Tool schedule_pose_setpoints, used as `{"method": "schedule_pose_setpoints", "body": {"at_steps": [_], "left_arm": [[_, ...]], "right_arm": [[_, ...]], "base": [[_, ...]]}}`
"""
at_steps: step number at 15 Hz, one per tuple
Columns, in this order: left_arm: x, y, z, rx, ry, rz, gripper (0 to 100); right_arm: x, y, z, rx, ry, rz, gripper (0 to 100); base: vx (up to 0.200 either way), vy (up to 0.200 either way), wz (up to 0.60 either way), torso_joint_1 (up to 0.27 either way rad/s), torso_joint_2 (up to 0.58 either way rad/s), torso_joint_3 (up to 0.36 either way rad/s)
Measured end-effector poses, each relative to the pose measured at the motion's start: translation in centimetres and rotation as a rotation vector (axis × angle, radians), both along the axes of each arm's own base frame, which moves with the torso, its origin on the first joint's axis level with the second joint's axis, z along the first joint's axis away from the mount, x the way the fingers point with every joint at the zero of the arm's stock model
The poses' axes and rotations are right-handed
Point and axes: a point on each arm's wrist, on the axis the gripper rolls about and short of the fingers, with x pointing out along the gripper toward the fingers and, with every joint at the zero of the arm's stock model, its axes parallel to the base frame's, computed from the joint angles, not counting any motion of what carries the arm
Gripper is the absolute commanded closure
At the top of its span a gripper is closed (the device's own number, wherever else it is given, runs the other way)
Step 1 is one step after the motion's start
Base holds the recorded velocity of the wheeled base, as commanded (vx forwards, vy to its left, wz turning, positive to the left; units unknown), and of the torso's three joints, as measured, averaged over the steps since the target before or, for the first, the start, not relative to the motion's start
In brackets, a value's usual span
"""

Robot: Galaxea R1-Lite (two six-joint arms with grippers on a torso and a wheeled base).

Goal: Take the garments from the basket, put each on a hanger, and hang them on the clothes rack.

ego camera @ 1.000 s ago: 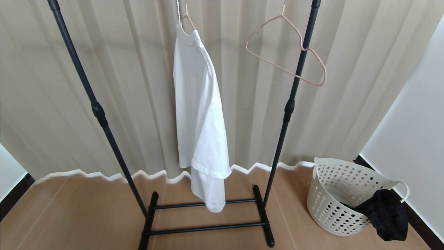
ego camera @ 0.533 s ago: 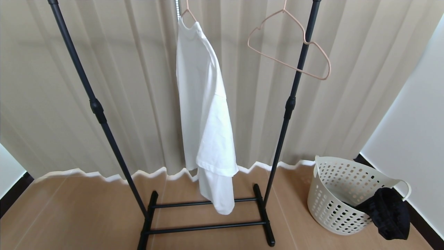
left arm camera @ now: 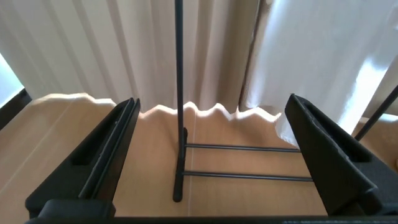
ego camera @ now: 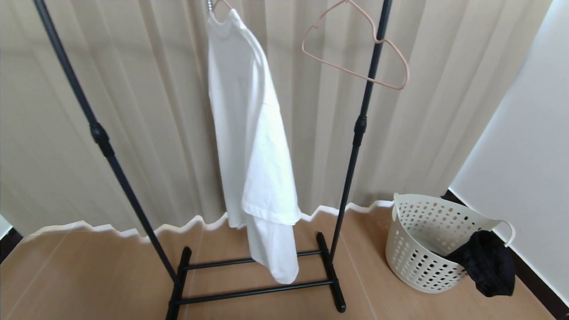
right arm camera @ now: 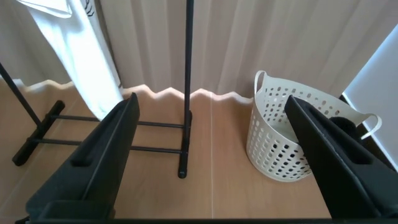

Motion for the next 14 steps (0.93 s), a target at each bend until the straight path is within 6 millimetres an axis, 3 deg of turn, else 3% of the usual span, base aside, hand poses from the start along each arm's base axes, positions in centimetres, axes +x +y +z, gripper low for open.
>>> {"method": "schedule_pose_setpoints", "body": {"at_steps": [11,14], "left_arm": [[0.00,-0.01,0.00,-0.001,-0.001,-0.002,0],[0.00,0.00,-0.01,0.000,0.001,-0.001,0]], "right_arm": [[0.00,0.00,-0.01,0.005,0.002,-0.001,0],[0.00,0.00,-0.02,0.005,0.003,-0.001,0]], "base": [[0.000,-0.200,0.00,0.002,0.00,0.003],[0.200,-0.200,-0.40,-0.001,0.00,0.005]]}}
